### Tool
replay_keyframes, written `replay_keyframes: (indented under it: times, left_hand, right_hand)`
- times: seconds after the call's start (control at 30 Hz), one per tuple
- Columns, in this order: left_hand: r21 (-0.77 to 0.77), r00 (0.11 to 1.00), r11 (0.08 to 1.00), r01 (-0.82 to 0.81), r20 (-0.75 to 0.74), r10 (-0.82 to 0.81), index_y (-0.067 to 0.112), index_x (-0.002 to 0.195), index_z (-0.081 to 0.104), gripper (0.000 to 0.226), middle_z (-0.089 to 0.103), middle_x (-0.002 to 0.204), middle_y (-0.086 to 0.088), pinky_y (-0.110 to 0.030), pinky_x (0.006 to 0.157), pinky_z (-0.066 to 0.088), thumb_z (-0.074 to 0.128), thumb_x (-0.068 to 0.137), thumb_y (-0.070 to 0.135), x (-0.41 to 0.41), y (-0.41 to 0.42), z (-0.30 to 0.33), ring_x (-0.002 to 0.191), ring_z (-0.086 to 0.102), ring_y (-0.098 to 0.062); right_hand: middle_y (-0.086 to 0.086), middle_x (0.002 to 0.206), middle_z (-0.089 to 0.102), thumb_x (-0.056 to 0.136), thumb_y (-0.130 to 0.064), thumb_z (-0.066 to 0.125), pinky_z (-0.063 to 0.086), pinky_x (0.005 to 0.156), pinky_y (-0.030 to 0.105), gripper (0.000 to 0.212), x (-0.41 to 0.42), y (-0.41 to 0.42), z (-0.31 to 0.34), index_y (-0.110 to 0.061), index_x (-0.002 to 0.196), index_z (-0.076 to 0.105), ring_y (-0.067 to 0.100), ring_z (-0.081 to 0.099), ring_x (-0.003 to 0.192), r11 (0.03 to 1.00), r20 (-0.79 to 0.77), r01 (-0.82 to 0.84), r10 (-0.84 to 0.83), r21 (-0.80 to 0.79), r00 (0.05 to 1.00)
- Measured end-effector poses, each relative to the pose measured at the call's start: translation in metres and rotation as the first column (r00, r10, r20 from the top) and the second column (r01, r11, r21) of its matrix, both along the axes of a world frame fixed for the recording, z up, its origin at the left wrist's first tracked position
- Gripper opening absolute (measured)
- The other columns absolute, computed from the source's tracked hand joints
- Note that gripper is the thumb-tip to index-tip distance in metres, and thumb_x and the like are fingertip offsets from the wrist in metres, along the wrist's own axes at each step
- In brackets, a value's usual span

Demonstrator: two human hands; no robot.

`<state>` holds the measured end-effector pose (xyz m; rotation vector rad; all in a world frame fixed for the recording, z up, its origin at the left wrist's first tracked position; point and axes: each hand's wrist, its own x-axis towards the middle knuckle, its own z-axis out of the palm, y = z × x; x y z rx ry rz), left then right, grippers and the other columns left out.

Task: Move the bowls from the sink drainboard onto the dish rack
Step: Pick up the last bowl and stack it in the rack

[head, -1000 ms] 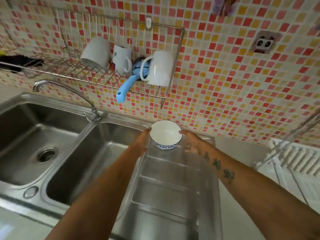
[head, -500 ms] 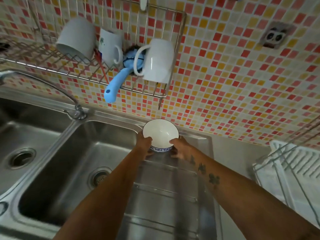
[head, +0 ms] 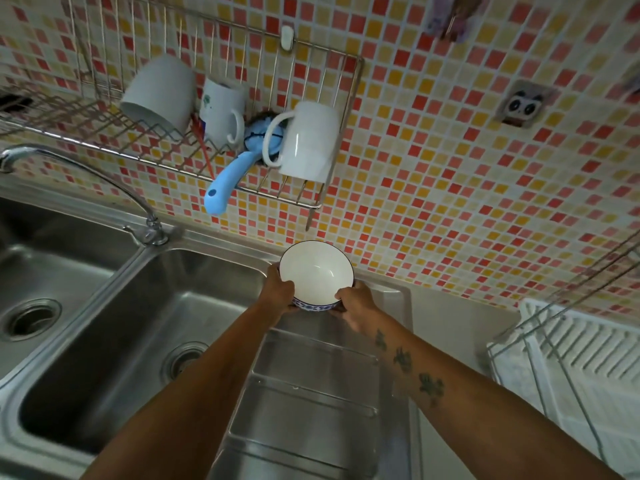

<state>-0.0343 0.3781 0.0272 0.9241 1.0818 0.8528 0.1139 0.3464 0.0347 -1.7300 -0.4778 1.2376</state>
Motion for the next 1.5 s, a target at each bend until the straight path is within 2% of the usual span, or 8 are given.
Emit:
replay_keyframes:
  times: [0.43, 0.57, 0.73, 0.83, 0.93, 1.23, 1.4, 1.5]
  left_hand:
    - [0.103, 0.996, 0.993, -0.06, -0.061, 0.066, 0.01, 0.143, 0.031, 0.063, 0.04, 0.142, -0.015, -0.055, 0.09, 0.053, 0.045, 0.085, -0.01, 0.022, -0.099, 0.094, 0.128, 0.045, -0.04]
    - [-0.05, 0.977, 0.99, -0.129, 0.163, 0.135, 0.02, 0.134, 0.043, 0.042, 0.052, 0.132, -0.015, -0.059, 0.08, 0.055, 0.044, 0.096, 0.038, 0.028, -0.164, 0.157, 0.109, 0.056, -0.039]
    - [0.041, 0.907, 0.991, 0.129, 0.399, -0.135, 0.027, 0.122, 0.059, 0.068, 0.057, 0.131, -0.016, -0.056, 0.074, 0.057, 0.025, 0.087, 0.075, 0.042, -0.247, 0.237, 0.109, 0.057, -0.043]
    - [0.135, 0.889, 0.97, 0.202, 0.391, -0.24, 0.03, 0.111, 0.064, 0.06, 0.066, 0.124, -0.015, -0.055, 0.074, 0.057, 0.024, 0.091, 0.069, 0.062, -0.299, 0.286, 0.101, 0.06, -0.042]
    - [0.212, 0.863, 0.925, 0.316, 0.34, -0.373, 0.031, 0.105, 0.068, 0.039, 0.07, 0.117, -0.013, -0.059, 0.093, 0.047, 0.044, 0.087, 0.057, 0.09, -0.344, 0.319, 0.111, 0.058, -0.044]
    - [0.221, 0.735, 0.783, 0.582, 0.269, -0.623, 0.024, 0.127, 0.061, 0.063, 0.064, 0.13, -0.017, -0.062, 0.095, 0.048, 0.044, 0.085, 0.068, 0.189, -0.41, 0.363, 0.116, 0.061, -0.045]
    - [0.242, 0.773, 0.814, 0.528, 0.259, -0.579, 0.023, 0.124, 0.061, 0.066, 0.061, 0.128, -0.016, -0.063, 0.096, 0.046, 0.045, 0.083, 0.072, 0.228, -0.416, 0.375, 0.114, 0.06, -0.044]
    - [0.303, 0.82, 0.825, 0.477, 0.187, -0.542, 0.023, 0.121, 0.06, 0.067, 0.058, 0.123, -0.016, -0.057, 0.091, 0.052, 0.051, 0.079, 0.074, 0.24, -0.408, 0.378, 0.112, 0.06, -0.04]
  right_hand:
    - [0.014, 0.133, 0.05, 0.084, 0.009, 0.037, 0.058, 0.079, 0.048, 0.056, 0.02, -0.111, 0.106, -0.01, 0.137, 0.04, 0.04, 0.058, 0.114, 0.981, 0.1, -0.069, 0.052, 0.182, 0.994]
    - [0.011, 0.137, 0.049, 0.081, 0.007, 0.042, 0.055, 0.089, 0.053, 0.06, 0.027, -0.17, 0.162, -0.015, 0.137, 0.041, 0.036, 0.051, 0.122, 0.935, 0.211, -0.16, 0.095, 0.317, 0.973]
    - [0.004, 0.125, 0.049, 0.083, 0.004, 0.043, 0.058, 0.081, 0.047, 0.057, 0.053, -0.265, 0.249, -0.015, 0.136, 0.039, 0.029, 0.051, 0.112, 0.868, 0.38, -0.248, 0.074, 0.431, 0.922]
    - [0.006, 0.131, 0.049, 0.085, 0.004, 0.042, 0.059, 0.07, 0.041, 0.058, 0.077, -0.324, 0.291, -0.018, 0.138, 0.038, 0.029, 0.051, 0.116, 0.81, 0.428, -0.267, 0.023, 0.522, 0.904]
    - [0.006, 0.132, 0.051, 0.085, 0.003, 0.043, 0.056, 0.078, 0.038, 0.059, 0.107, -0.379, 0.323, -0.019, 0.139, 0.039, 0.021, 0.049, 0.109, 0.75, 0.529, -0.296, -0.084, 0.591, 0.844]
    - [0.001, 0.119, 0.051, 0.086, 0.008, 0.046, 0.055, 0.087, 0.052, 0.06, 0.207, -0.482, 0.361, -0.019, 0.139, 0.04, 0.028, 0.052, 0.114, 0.695, 0.535, -0.225, -0.265, 0.683, 0.802]
    - [0.001, 0.12, 0.057, 0.098, -0.036, 0.042, 0.051, 0.092, 0.05, 0.031, 0.242, -0.503, 0.378, -0.025, 0.126, 0.051, 0.03, 0.055, 0.113, 0.748, 0.471, -0.174, -0.203, 0.641, 0.858]
    - [0.005, 0.121, 0.056, 0.096, -0.061, 0.018, 0.04, 0.097, 0.048, 0.056, 0.252, -0.509, 0.392, -0.026, 0.118, 0.057, 0.026, 0.051, 0.112, 0.795, 0.481, -0.165, -0.174, 0.583, 0.859]
